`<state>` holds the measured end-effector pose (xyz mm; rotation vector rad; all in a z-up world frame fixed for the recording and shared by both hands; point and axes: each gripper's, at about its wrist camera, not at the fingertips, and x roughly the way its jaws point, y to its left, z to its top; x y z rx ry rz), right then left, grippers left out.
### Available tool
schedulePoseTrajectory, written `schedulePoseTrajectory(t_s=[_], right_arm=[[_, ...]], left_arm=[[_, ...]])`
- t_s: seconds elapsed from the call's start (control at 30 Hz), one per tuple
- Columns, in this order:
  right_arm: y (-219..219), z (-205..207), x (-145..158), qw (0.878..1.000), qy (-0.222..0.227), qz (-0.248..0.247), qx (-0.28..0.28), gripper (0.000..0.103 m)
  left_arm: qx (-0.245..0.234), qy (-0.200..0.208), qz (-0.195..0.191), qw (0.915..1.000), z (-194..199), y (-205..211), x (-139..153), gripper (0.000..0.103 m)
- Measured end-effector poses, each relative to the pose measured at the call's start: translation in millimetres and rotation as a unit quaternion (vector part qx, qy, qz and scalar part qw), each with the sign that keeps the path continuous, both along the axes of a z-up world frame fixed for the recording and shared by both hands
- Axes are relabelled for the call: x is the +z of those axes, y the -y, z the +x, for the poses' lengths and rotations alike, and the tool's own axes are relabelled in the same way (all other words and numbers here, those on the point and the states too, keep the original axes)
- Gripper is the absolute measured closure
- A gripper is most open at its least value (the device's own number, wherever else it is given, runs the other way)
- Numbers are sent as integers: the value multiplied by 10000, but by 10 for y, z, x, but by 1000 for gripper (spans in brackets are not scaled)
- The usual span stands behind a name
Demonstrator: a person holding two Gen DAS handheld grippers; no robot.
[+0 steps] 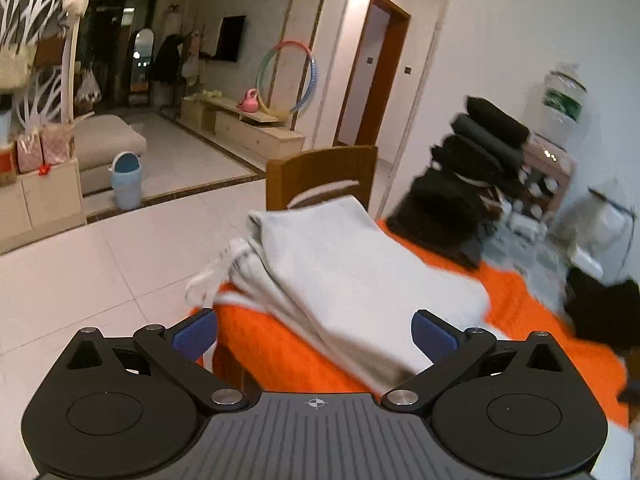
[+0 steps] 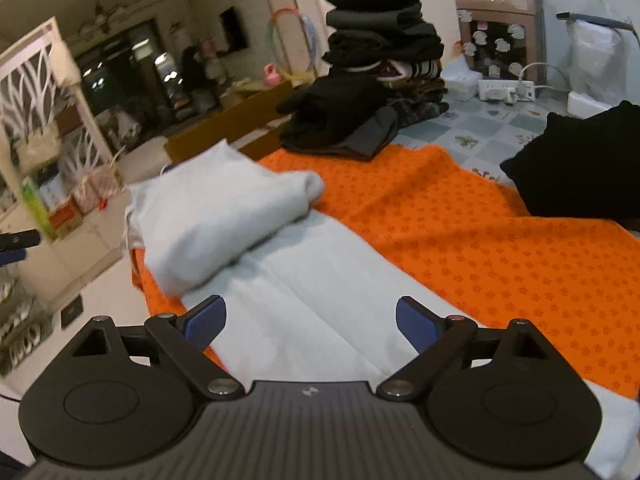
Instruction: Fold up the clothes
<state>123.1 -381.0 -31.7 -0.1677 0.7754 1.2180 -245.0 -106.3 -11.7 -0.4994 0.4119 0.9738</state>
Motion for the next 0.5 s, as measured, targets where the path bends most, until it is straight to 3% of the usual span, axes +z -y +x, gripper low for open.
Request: schedulePoseTrajectory(t_s=[0.27,0.5], right_arm=[[-392,-317,-21,9951,127,-69,-980,8],[-718,-602,-47,9762,5,-118,-2165,8]], left_arm=[[-637,-117,-230,9976,283,-1403,-351,0],[-1412,-236,-585,9880,628,-2395,-599,0]])
